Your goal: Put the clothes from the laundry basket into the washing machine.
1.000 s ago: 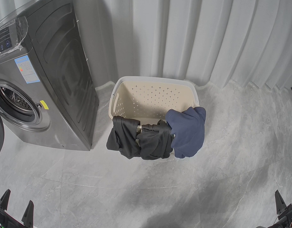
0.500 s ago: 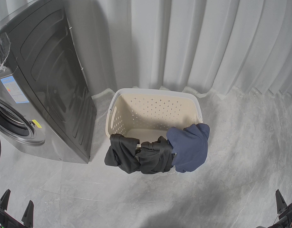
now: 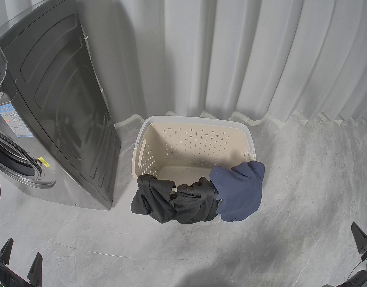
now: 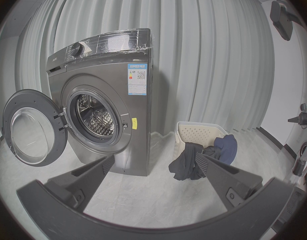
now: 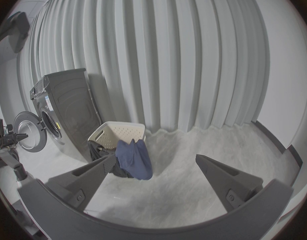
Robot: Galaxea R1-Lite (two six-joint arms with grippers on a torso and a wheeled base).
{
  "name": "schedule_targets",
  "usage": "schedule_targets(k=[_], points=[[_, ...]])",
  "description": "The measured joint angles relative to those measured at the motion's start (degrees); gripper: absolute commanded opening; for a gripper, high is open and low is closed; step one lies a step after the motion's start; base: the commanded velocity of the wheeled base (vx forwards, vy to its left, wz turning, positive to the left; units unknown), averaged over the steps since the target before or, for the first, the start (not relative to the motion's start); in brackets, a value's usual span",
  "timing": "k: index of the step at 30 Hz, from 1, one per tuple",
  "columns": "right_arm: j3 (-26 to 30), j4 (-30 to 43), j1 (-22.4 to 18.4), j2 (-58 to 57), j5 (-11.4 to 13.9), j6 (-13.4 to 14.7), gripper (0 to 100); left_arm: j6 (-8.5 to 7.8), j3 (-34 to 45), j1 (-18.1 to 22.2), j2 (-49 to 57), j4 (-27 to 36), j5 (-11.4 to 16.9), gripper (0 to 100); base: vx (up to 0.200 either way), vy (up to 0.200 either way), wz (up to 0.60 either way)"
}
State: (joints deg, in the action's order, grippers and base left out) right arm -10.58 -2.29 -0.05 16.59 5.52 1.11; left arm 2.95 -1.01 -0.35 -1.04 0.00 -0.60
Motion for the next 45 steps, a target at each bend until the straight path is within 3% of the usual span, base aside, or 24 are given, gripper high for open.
schedule_targets(k=[7,16,25,30,38,45], points=[[-1.51,-5.64,2.02,18.08,2.46,1.13,100,0.05,0.0,0.0,0.0,0.0,0.02,100,0.0,0.0,0.0],[-3.56,-16.9,8.75,42.97,3.39,5.53,100,0.06,0.0,0.02,0.0,0.0,0.0,100,0.0,0.0,0.0],[-5.62,-29.5,12.97,61.62,2.35,7.53,100,0.17,0.0,0.05,0.0,0.0,0.0,100,0.0,0.0,0.0],[-6.86,-32.9,14.92,68.9,1.91,8.24,100,0.2,0.0,0.05,0.0,0.0,0.0,100,0.0,0.0,0.0],[-8.81,-40.11,18.85,78.01,-1.51,9.73,100,0.24,0.0,0.05,0.0,0.0,0.0,100,0.0,0.0,0.0],[-12.24,-44.0,21.05,86.1,-2.05,10.11,100,0.28,0.0,0.05,0.0,0.0,0.0,100,0.0,0.0,0.0]])
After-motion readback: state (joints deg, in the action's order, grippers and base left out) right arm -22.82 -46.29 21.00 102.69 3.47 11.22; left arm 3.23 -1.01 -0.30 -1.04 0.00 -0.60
